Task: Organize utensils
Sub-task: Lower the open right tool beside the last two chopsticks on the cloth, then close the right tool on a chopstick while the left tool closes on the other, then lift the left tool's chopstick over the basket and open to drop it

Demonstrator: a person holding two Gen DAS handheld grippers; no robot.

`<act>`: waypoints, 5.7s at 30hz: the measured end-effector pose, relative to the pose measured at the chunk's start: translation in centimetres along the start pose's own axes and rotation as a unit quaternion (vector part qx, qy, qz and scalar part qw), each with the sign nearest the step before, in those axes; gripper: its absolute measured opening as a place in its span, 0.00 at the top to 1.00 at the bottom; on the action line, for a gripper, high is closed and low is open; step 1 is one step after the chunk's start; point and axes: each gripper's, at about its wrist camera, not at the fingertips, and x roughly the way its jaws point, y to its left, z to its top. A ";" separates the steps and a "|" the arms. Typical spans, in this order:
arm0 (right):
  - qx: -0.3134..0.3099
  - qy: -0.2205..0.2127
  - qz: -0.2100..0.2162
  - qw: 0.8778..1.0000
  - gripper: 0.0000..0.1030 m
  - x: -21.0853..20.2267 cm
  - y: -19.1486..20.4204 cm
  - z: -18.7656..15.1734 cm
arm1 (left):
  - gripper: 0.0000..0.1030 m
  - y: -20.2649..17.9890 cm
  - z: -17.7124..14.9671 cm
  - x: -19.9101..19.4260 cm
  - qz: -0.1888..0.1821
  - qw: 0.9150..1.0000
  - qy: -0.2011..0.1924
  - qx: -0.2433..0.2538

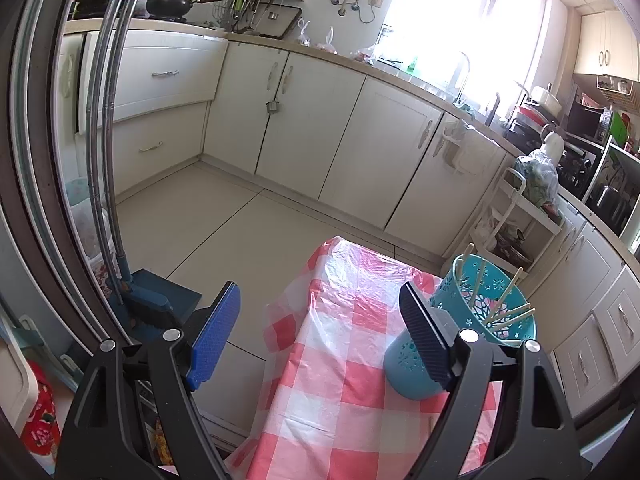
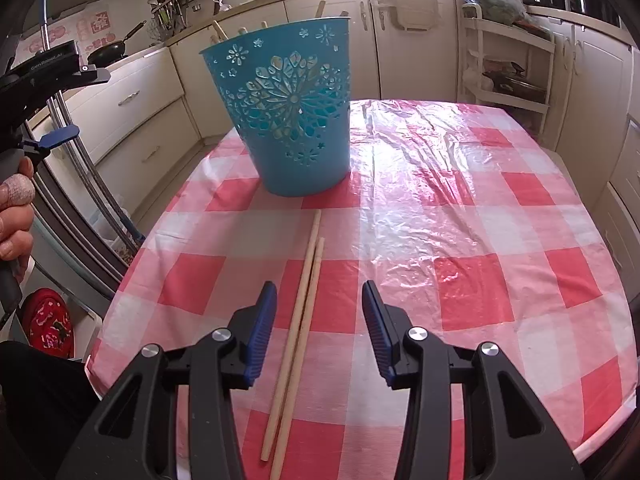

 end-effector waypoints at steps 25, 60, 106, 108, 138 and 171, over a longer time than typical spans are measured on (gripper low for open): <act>-0.002 0.003 0.000 1.000 0.58 0.0 -0.1 -0.3 | 0.24 -0.1 -0.3 0.5 0.008 1.000 0.012 0.003; -0.003 0.007 -0.006 1.000 0.58 0.1 -0.1 -0.5 | 0.23 0.1 -0.3 0.6 0.006 1.000 0.013 0.000; -0.055 0.049 -0.018 0.997 0.75 3.3 0.6 0.2 | 0.23 -1.5 -2.3 2.3 0.024 0.995 0.068 0.063; -0.068 0.049 -0.020 0.996 0.84 3.3 0.7 0.2 | 0.23 -1.8 -2.7 2.5 0.021 0.994 0.077 0.074; -0.011 0.038 0.005 0.999 0.94 3.1 -7.8 1.9 | 0.47 -16.3 -16.6 9.8 -0.019 0.931 0.255 0.258; -0.001 0.037 0.026 0.999 0.86 3.5 -8.0 2.3 | 0.95 -17.1 8.7 1.0 -0.152 0.981 -0.051 0.112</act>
